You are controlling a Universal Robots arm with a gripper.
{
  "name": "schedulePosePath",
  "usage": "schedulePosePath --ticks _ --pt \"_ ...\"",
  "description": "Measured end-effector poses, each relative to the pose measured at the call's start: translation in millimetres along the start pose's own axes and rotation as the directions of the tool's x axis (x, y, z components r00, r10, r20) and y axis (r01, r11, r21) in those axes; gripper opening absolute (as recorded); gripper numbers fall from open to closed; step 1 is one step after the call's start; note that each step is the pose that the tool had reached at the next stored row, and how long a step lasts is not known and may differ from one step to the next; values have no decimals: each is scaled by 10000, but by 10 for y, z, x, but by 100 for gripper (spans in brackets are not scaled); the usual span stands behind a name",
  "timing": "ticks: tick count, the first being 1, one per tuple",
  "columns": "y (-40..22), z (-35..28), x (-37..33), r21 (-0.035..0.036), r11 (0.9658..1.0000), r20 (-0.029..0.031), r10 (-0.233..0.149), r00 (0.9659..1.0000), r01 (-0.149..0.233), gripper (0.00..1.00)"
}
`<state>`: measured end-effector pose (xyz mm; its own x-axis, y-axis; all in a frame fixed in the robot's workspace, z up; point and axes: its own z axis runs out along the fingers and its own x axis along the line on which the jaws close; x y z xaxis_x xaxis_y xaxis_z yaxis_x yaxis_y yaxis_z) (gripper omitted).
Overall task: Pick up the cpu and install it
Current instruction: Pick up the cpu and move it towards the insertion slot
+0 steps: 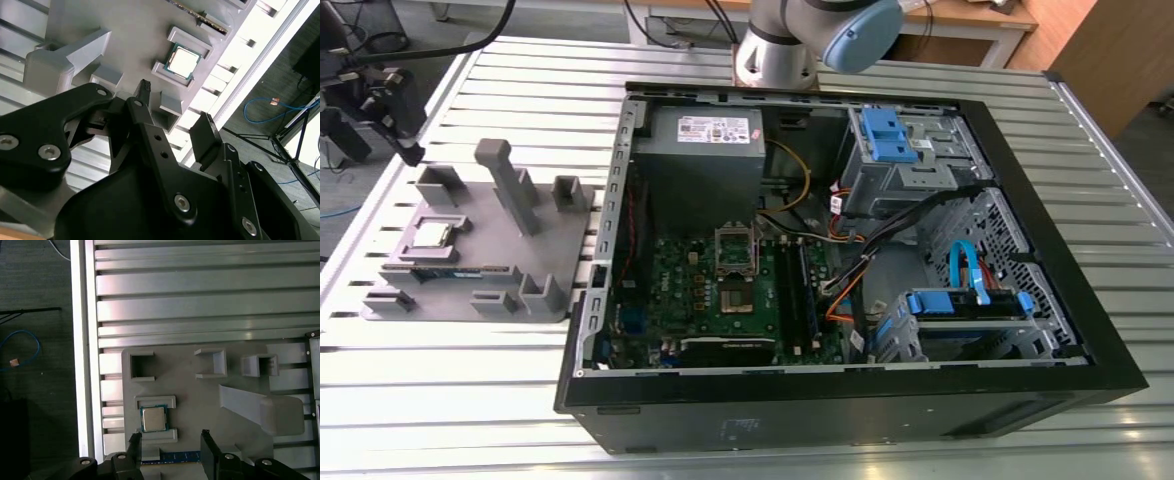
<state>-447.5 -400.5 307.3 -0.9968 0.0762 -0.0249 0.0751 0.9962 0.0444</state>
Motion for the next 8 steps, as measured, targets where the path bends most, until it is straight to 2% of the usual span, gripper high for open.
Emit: schedulePosePath --ticks 1,8 --pt "0 0 0 0 10000 0 0 10000 0 59" --pt "-1 13 0 -2 10000 4 0 10000 0 59"
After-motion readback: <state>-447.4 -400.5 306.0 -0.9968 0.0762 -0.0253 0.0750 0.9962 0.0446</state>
